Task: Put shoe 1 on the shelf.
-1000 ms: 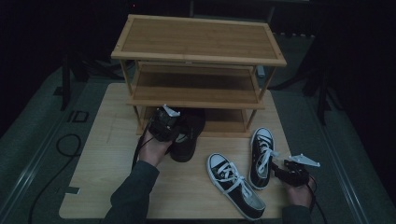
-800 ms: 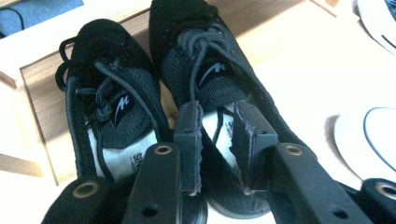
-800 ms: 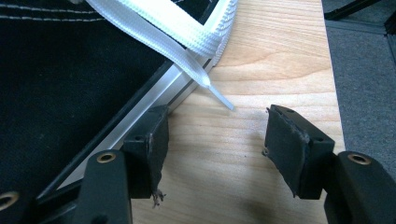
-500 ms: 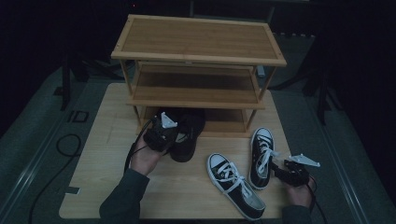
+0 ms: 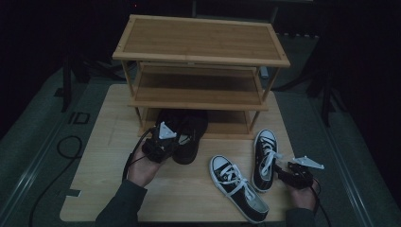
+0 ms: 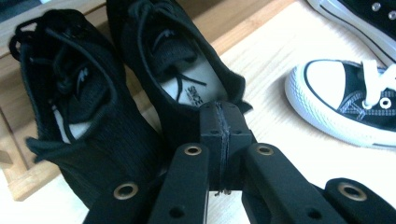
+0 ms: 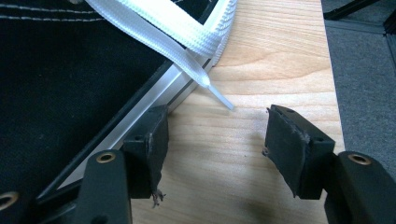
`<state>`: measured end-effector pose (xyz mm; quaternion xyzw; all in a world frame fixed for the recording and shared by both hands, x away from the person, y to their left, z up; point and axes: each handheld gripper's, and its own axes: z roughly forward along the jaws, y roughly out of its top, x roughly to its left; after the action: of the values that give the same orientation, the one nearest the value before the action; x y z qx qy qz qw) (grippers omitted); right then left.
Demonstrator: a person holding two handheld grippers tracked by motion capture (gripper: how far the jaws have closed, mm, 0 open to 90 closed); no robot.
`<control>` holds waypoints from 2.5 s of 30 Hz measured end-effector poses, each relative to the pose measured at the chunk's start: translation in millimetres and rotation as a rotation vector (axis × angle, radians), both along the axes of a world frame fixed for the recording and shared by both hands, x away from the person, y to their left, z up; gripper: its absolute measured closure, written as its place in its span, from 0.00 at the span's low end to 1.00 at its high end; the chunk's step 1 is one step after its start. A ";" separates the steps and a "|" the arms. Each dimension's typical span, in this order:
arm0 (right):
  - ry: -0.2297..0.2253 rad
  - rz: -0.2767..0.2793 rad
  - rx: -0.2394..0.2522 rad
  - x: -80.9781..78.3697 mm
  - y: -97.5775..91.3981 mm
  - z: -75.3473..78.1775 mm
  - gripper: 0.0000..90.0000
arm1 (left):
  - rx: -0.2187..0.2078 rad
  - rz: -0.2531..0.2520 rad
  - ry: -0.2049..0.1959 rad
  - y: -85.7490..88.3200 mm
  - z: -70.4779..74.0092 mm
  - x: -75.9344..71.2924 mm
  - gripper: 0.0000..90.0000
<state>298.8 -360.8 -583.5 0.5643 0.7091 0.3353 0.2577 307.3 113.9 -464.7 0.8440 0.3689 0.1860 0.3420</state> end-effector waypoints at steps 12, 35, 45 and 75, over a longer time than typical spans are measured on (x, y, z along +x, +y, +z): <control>0.001 -0.001 0.000 -0.1 0.1 0.0 0.43 | 0.022 -0.026 0.050 -1.2 -25.3 -3.2 1.00; 0.000 -0.001 0.000 -0.1 0.1 0.0 0.43 | 0.120 -0.026 0.147 -12.8 -79.6 3.9 1.00; 0.001 -0.001 0.000 -0.1 0.1 0.0 0.43 | 0.170 0.001 0.160 -16.1 -89.3 7.1 1.00; 0.001 -0.001 0.000 0.0 0.0 0.0 0.43 | 0.197 0.034 0.142 -40.4 -88.3 19.3 0.98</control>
<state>298.8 -360.7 -583.5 0.5649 0.7088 0.3348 0.2578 326.6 73.5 -553.0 0.8782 0.3866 0.1668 0.2270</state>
